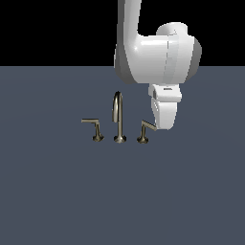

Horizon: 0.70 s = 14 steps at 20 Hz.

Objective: Turn on the faucet by rotating a designated handle.

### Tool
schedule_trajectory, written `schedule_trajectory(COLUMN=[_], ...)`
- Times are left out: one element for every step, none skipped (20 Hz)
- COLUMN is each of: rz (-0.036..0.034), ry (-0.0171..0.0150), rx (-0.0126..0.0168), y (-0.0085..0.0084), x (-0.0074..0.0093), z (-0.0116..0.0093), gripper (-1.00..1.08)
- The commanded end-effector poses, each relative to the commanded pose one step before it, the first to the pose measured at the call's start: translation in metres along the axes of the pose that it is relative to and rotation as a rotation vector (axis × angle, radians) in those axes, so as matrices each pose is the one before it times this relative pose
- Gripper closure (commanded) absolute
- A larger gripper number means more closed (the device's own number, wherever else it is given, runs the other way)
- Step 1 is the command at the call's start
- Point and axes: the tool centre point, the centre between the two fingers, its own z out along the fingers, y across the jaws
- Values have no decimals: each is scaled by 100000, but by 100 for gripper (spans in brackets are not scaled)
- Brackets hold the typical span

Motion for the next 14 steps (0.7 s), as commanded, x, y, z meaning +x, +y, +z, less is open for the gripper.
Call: schedule_trajectory(rz=[-257, 60, 0, 642, -58, -58, -58, -58, -58, -58, -58, -58, -58, -57], ry=[-205, 13, 0, 205, -18, -18, -18, -18, -18, -18, -18, -19, -19, -20], rx=[-1462, -76, 0, 793, -77, -77, -77, -77, -77, -77, -77, -77, -77, -76], y=[1462, 350, 0, -633, 249, 250, 251, 253, 254, 255, 257, 258, 259, 259], x=[-394, -33, 0, 494, -395, -398, -400, -403, -405, -408, -410, -413, -416, -420], z=[-38, -1, 0, 25, -2, -2, -3, -3, -3, -4, -4, -4, -5, -5], gripper=[108, 108, 108, 108, 108, 108, 108, 108, 108, 108, 108, 108, 108, 108])
